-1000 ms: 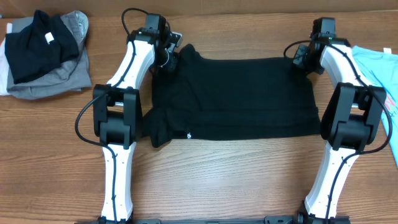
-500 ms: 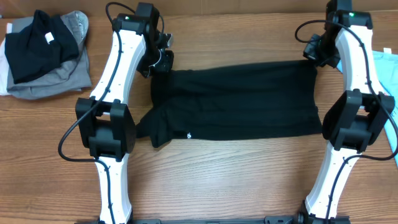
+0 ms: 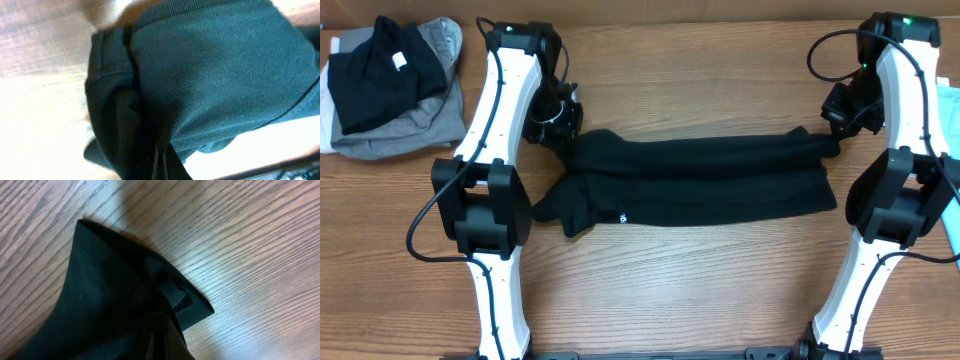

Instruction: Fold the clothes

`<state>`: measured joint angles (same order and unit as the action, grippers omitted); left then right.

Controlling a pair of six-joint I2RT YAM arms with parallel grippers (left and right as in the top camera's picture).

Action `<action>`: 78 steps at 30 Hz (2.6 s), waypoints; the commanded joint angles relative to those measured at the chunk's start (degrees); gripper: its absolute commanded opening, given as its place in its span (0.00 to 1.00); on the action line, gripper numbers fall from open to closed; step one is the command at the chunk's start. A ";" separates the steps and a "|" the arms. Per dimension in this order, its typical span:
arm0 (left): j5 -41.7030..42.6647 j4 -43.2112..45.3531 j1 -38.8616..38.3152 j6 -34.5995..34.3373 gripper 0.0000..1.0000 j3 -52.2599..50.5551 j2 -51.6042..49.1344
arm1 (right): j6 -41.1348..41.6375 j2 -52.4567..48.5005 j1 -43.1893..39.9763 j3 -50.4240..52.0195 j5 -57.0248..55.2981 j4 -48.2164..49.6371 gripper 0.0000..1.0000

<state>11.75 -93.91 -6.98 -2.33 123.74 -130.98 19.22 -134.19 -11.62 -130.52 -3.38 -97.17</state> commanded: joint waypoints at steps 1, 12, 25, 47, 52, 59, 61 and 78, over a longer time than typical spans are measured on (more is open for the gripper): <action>-0.90 -2.84 0.61 -1.99 0.04 -0.66 2.73 | -0.33 3.17 -0.81 -1.31 -2.14 0.09 0.04; -0.28 -2.95 -0.92 -1.92 0.04 -13.22 6.21 | -3.15 10.01 -2.60 9.51 0.46 0.09 0.04; 1.18 2.10 -0.61 -0.39 0.22 -29.79 9.29 | -1.57 13.42 -3.43 28.59 -0.44 14.01 0.06; 3.10 8.68 -7.37 -2.45 0.63 -21.90 21.24 | -9.22 13.42 -3.28 24.57 10.56 14.21 0.54; 2.89 15.13 -10.08 -4.42 0.07 -27.76 17.75 | -8.98 13.42 -1.44 29.00 12.31 17.97 0.05; 2.91 19.26 -6.73 -5.44 0.04 -33.05 11.13 | -8.70 13.42 0.87 35.04 12.55 21.88 0.04; 2.91 20.09 -5.53 -5.40 0.04 -34.56 9.55 | -8.59 13.42 1.33 36.72 12.50 21.99 0.04; -7.91 28.46 8.83 -9.51 0.04 -40.94 7.98 | -0.57 13.42 3.63 49.99 12.50 36.09 0.04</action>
<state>16.21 -66.92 -3.86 -9.56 83.77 -121.73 15.09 -119.20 -9.93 -82.04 9.93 -64.01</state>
